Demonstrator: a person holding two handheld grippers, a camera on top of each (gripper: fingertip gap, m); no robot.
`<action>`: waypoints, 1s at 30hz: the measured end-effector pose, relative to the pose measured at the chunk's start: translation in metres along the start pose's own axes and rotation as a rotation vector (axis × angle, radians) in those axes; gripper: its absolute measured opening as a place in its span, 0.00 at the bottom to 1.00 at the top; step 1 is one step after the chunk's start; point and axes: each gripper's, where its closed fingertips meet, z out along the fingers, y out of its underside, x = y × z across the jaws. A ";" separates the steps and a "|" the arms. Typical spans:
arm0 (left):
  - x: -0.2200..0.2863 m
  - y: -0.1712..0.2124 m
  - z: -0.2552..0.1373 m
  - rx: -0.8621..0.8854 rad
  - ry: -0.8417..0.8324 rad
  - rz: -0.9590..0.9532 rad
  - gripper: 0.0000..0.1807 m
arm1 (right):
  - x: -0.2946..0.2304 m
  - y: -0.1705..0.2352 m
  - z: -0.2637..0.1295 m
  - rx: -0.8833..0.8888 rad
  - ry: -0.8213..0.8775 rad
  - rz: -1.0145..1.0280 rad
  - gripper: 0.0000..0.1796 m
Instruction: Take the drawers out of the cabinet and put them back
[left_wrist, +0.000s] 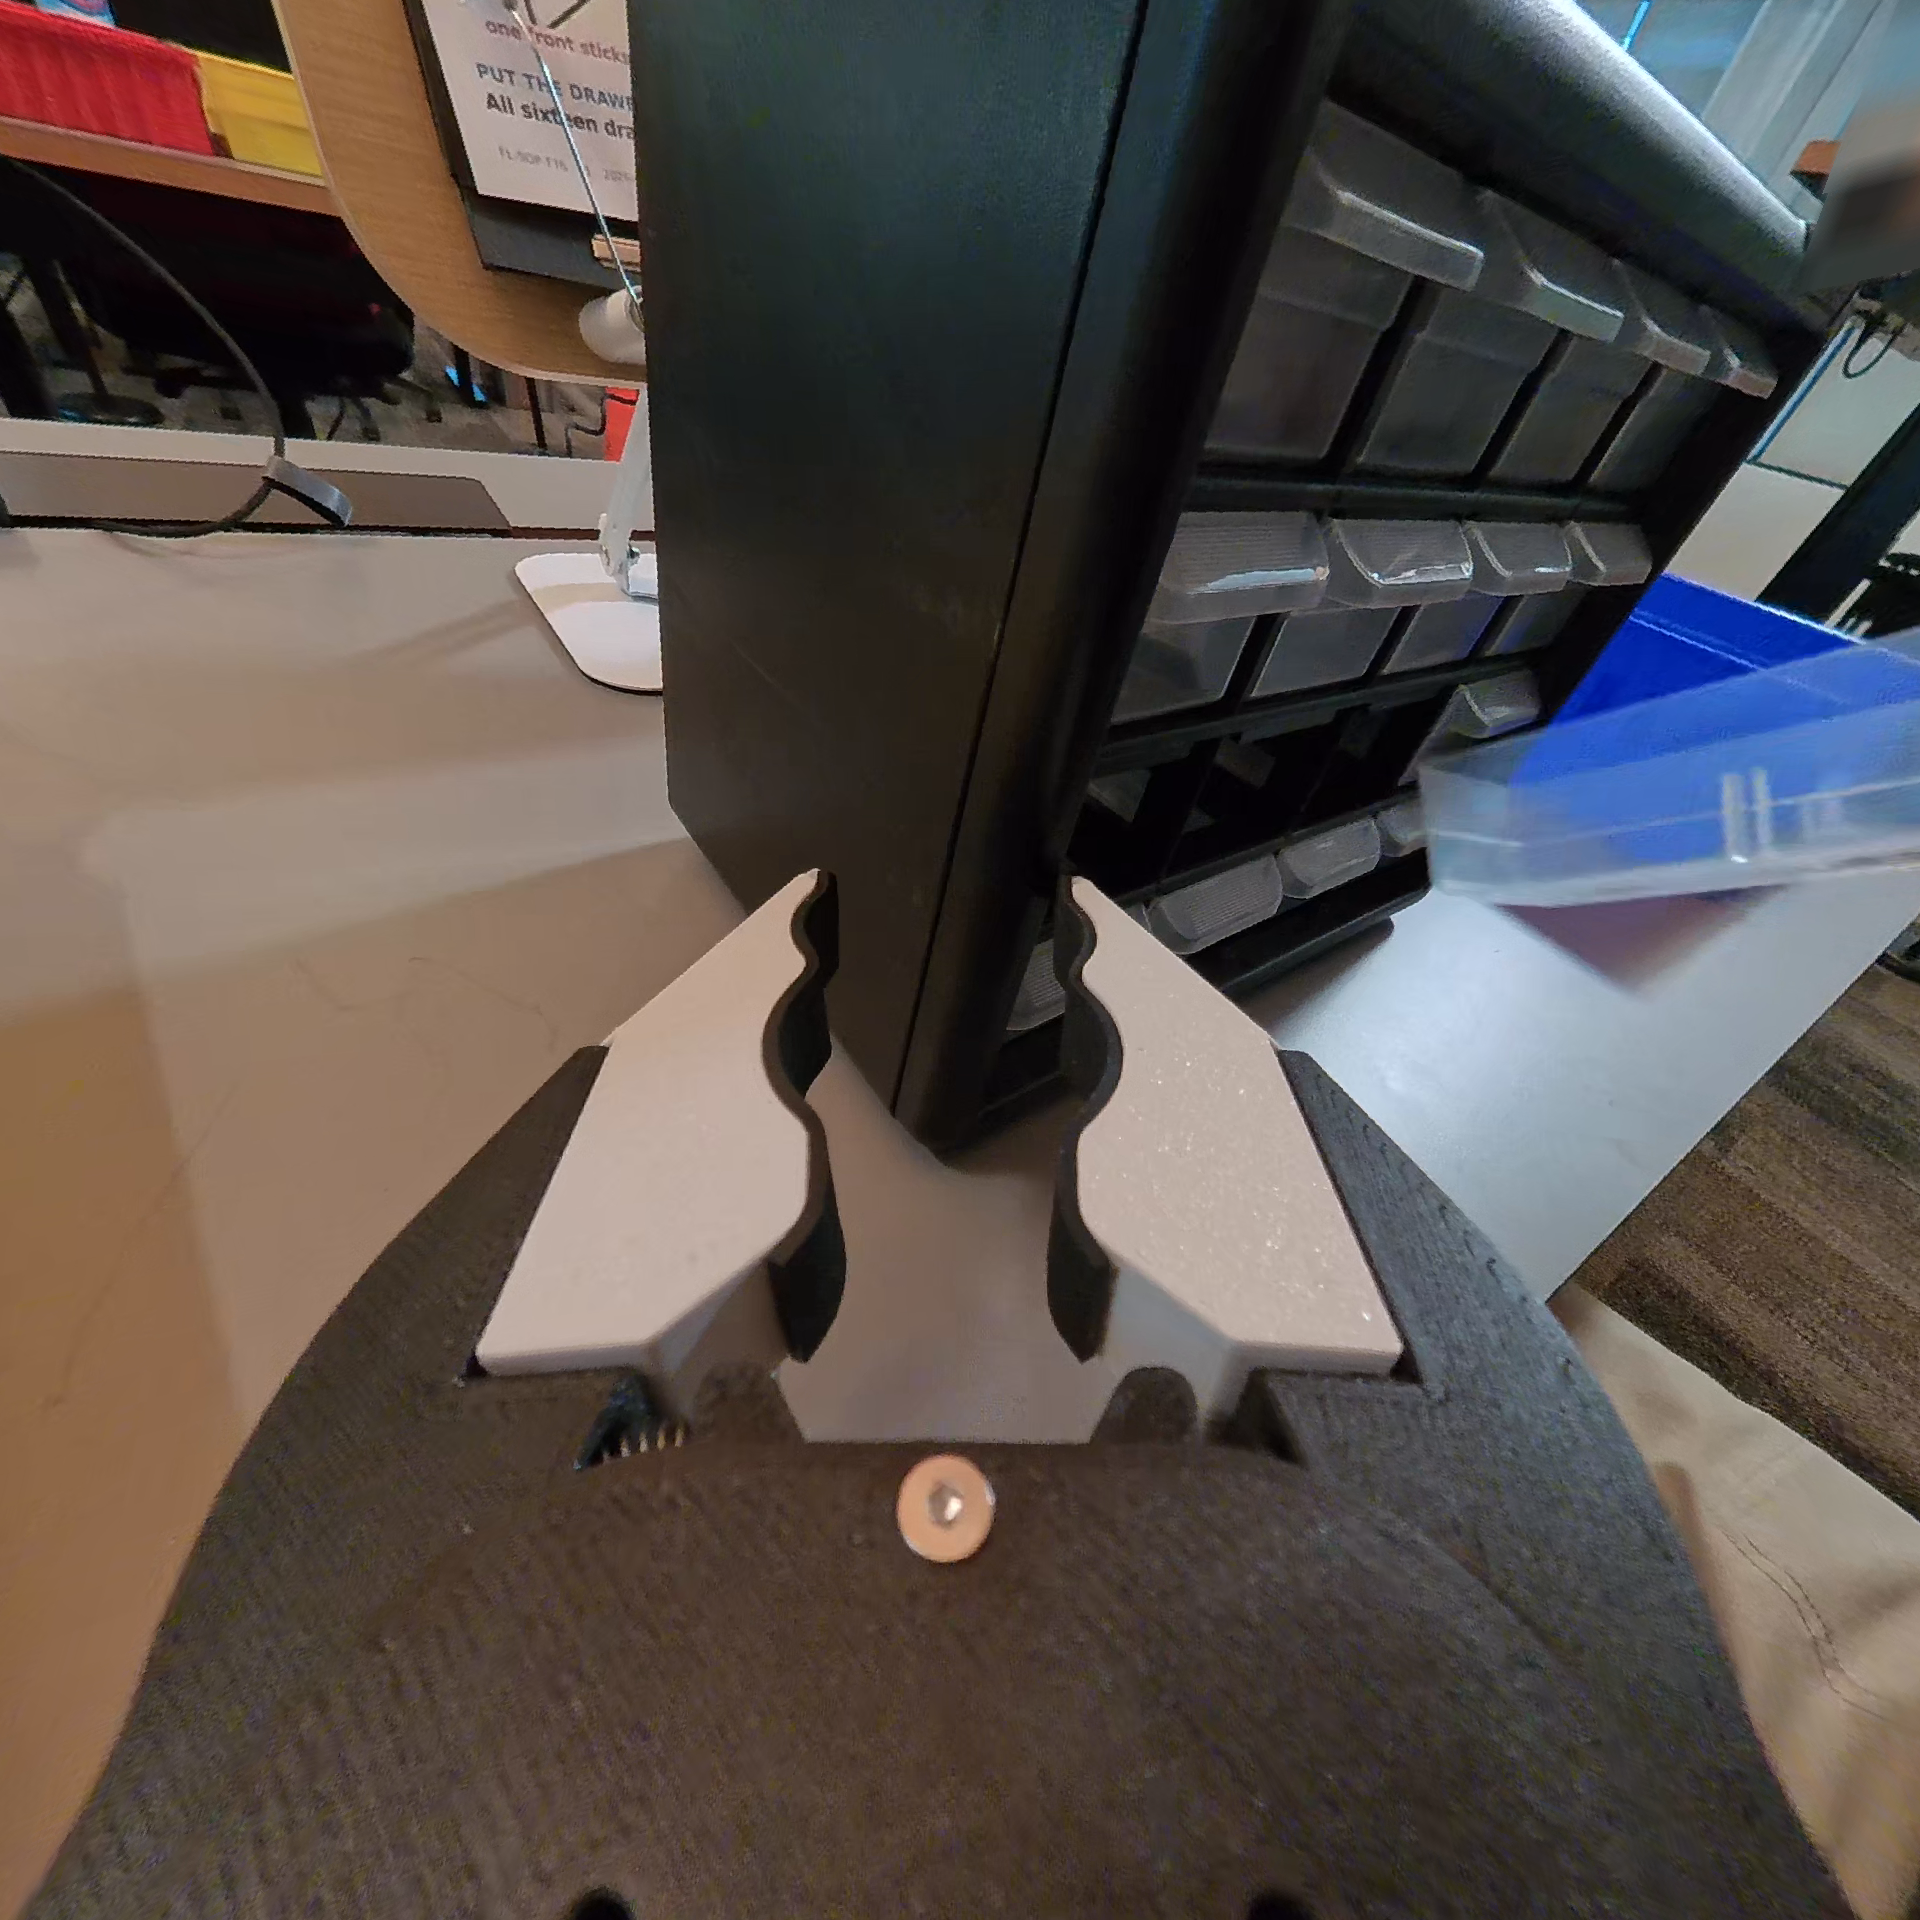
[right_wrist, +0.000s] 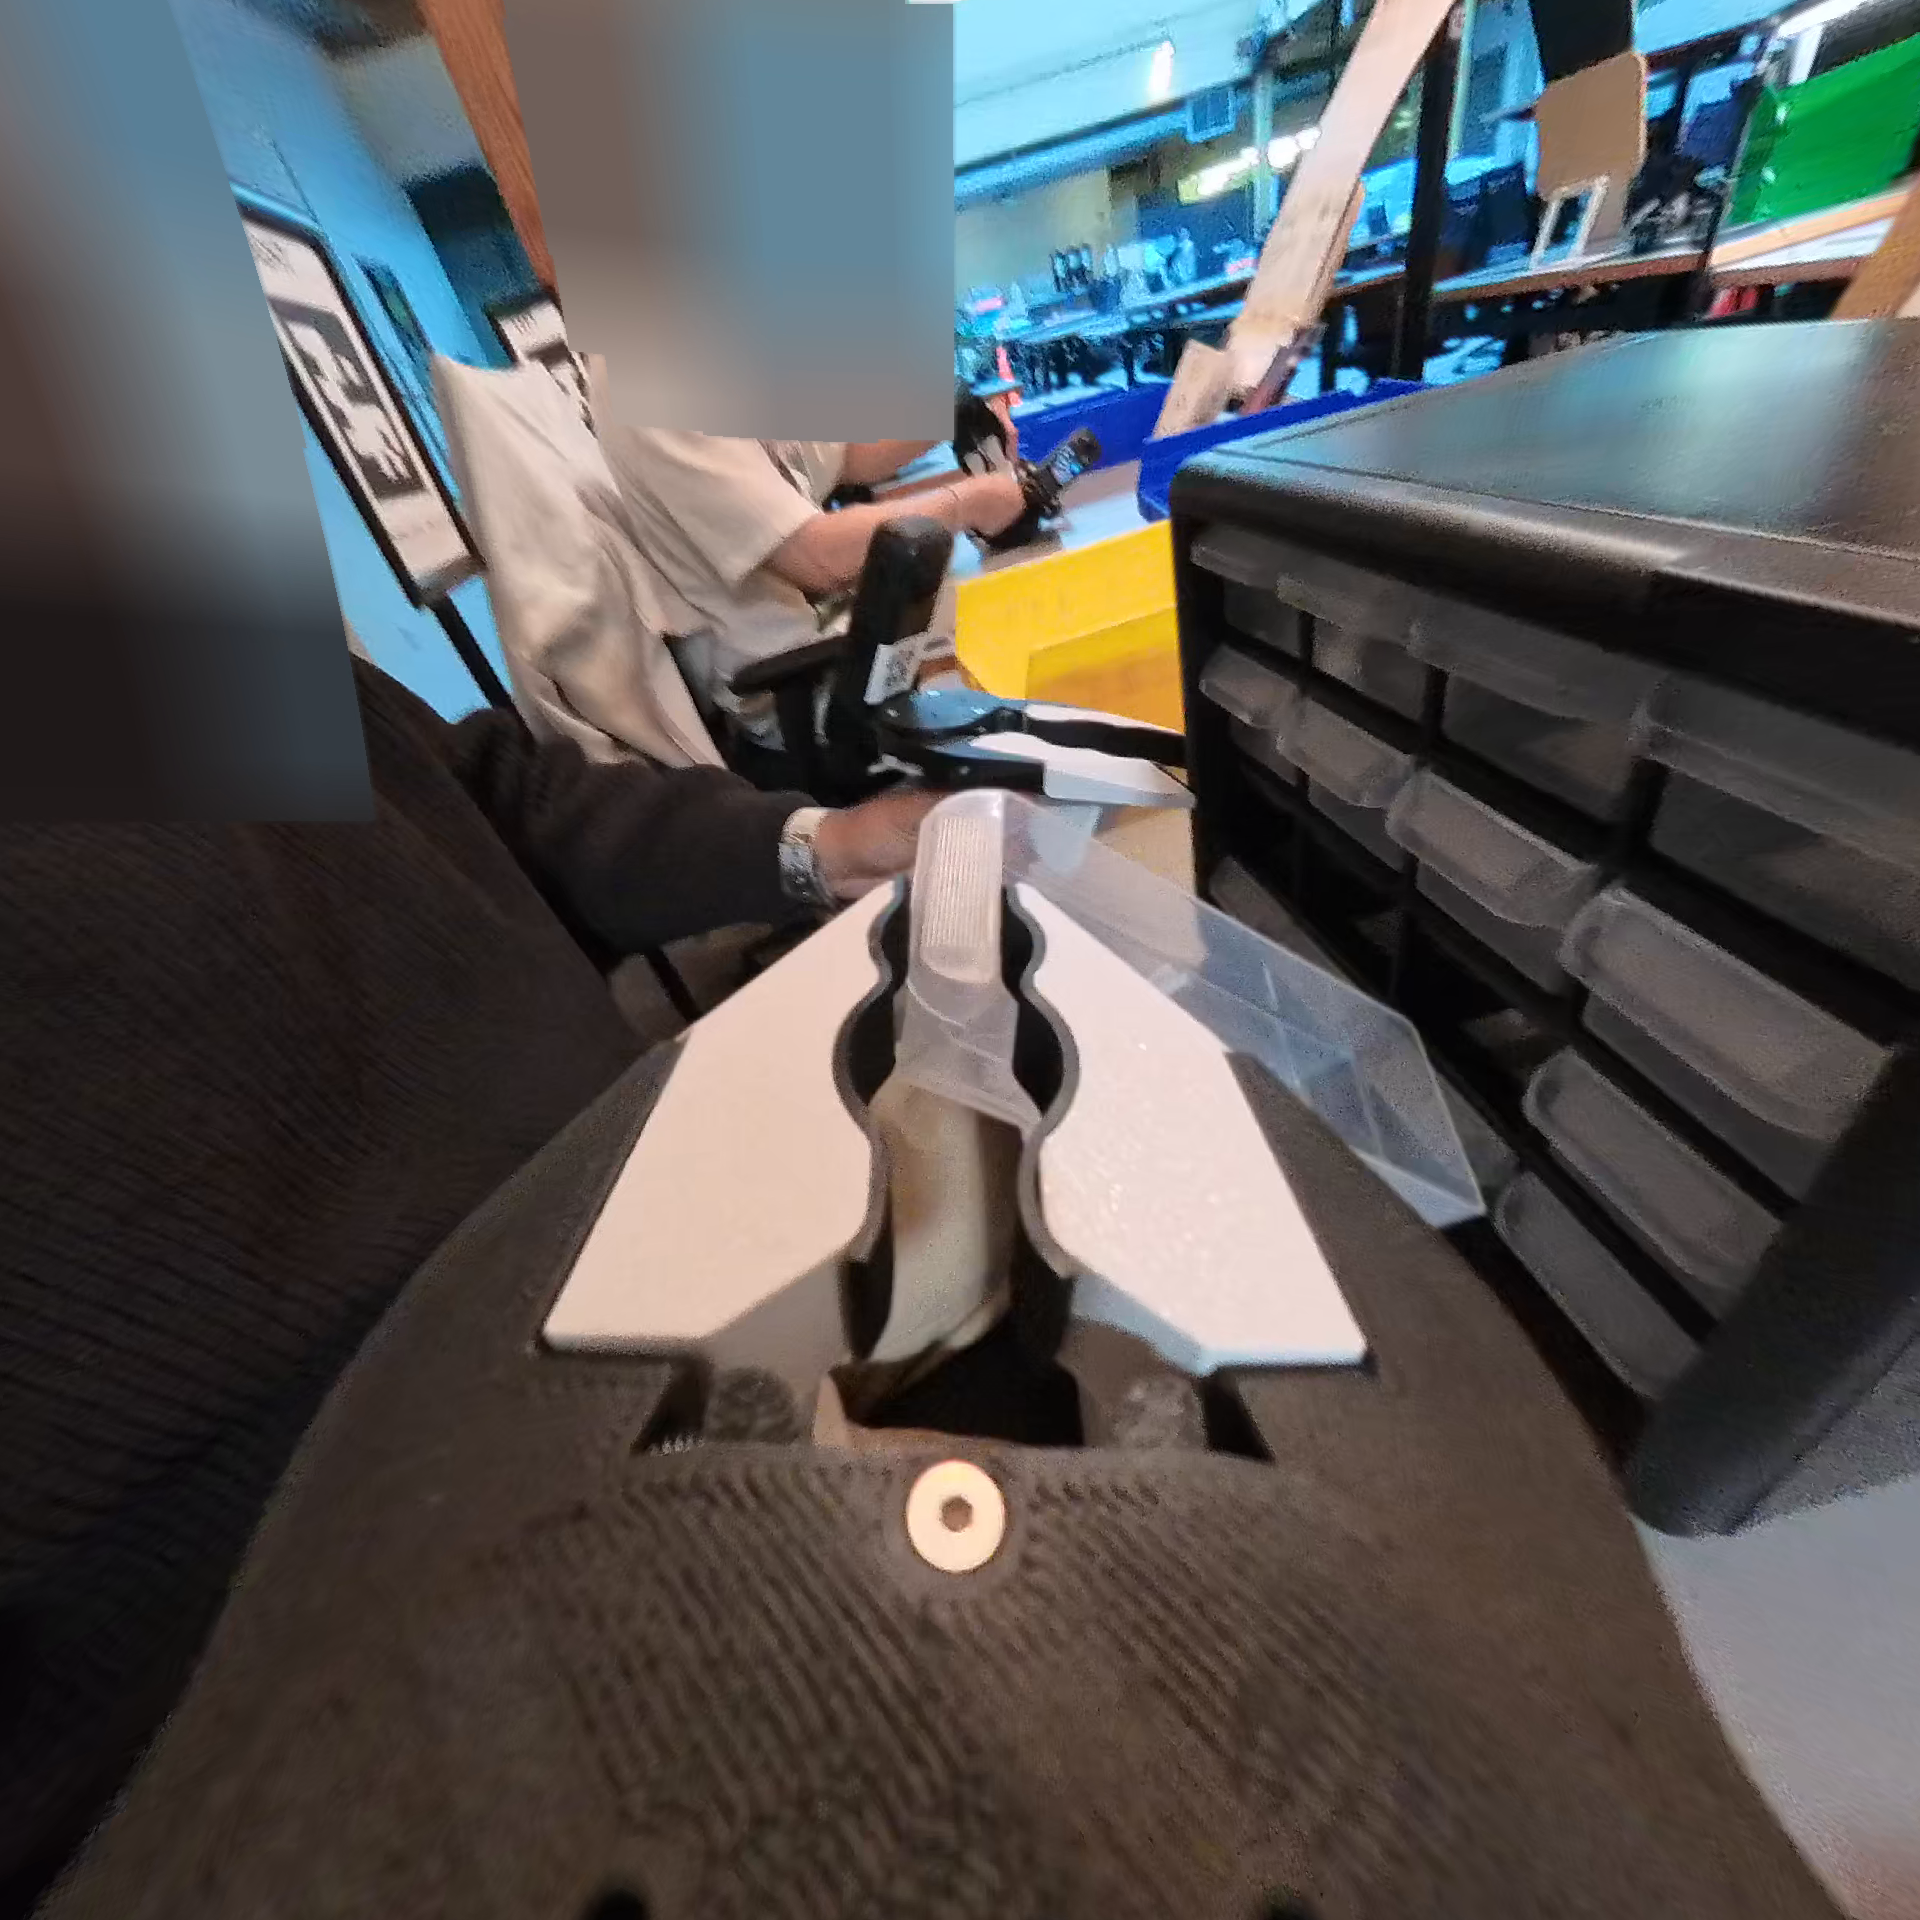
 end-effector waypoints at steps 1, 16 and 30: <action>0.000 0.000 0.000 0.000 0.000 0.000 0.21 | -0.002 -0.003 -0.002 0.016 -0.019 0.016 0.09; 0.000 0.000 0.000 -0.003 0.003 -0.008 0.21 | 0.005 -0.114 -0.161 0.256 0.504 -0.250 0.09; 0.000 0.002 0.001 -0.009 -0.012 -0.012 0.21 | 0.207 0.059 -0.285 -0.495 1.319 -0.241 0.09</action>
